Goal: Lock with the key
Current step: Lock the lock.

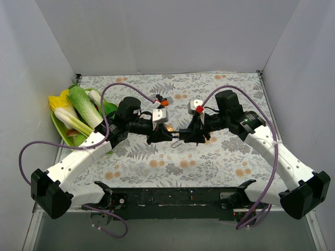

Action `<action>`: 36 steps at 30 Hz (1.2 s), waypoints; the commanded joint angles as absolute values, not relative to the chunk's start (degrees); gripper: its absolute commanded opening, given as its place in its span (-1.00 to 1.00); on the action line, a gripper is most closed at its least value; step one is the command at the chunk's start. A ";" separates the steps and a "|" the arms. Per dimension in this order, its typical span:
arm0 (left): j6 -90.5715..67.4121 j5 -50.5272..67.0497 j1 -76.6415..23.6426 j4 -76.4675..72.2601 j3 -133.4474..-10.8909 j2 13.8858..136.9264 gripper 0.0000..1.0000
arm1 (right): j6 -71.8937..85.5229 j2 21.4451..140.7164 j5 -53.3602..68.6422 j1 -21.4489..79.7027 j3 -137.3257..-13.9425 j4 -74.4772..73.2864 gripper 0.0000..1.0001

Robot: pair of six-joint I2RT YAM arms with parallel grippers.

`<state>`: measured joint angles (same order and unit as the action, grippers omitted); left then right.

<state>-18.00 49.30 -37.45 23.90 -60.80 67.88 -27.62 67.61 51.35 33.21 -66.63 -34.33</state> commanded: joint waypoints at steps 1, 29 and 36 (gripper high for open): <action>-19.59 50.45 -37.44 23.12 -62.31 67.67 -1.00 | -29.09 65.13 52.91 34.71 -67.59 -27.86 -0.97; -42.43 51.07 -46.49 -20.98 -57.57 74.09 -1.00 | -13.71 72.07 59.85 44.65 -64.78 -3.87 -0.97; -44.21 52.64 -46.84 -27.33 -56.43 74.71 -1.00 | -13.01 71.19 62.05 46.84 -61.70 -2.55 -0.97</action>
